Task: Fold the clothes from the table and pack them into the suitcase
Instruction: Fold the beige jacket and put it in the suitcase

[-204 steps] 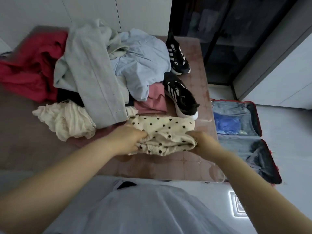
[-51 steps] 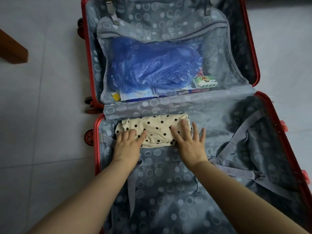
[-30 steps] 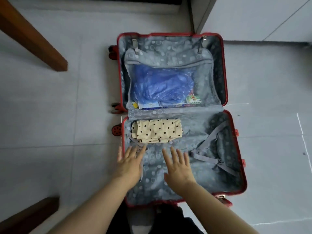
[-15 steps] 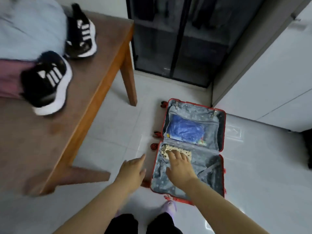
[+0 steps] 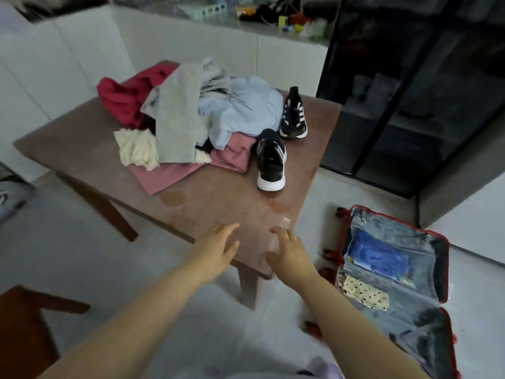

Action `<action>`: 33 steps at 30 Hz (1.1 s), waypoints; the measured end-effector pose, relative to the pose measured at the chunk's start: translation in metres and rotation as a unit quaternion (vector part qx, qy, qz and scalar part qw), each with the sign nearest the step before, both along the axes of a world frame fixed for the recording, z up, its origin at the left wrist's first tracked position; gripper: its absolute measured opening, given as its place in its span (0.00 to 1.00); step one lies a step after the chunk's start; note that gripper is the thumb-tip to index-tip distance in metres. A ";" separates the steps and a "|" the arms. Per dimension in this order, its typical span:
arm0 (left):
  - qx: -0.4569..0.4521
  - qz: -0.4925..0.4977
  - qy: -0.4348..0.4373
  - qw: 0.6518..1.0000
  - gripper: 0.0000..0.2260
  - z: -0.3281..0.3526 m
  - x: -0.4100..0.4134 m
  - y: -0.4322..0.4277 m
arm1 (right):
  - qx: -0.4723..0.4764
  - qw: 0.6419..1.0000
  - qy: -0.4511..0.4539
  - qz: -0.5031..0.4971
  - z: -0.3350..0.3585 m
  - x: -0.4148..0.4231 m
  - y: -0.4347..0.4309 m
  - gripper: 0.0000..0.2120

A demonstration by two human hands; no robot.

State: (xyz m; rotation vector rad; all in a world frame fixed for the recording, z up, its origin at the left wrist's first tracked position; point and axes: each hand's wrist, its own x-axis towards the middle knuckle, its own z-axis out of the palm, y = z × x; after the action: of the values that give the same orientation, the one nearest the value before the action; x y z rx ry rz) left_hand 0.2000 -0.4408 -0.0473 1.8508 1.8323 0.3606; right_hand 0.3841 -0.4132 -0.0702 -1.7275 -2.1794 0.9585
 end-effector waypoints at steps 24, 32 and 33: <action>0.030 -0.010 0.012 0.999 0.21 0.012 -0.220 0.198 | 0.094 0.991 0.080 0.048 0.040 -0.234 0.201 0.24; 0.080 -0.064 -0.022 0.994 0.20 0.026 -0.284 0.290 | 0.112 0.992 0.057 -0.020 0.043 -0.286 0.270 0.26; 0.091 -0.073 -0.018 0.993 0.20 0.029 -0.294 0.305 | 0.124 0.990 0.053 -0.042 0.045 -0.295 0.281 0.27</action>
State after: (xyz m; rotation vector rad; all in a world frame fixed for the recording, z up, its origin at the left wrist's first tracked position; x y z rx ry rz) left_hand -0.0937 -0.1361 -0.0182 2.0723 1.6757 0.5187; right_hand 0.0887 -0.1318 -0.0249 -1.5996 -2.0421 0.7069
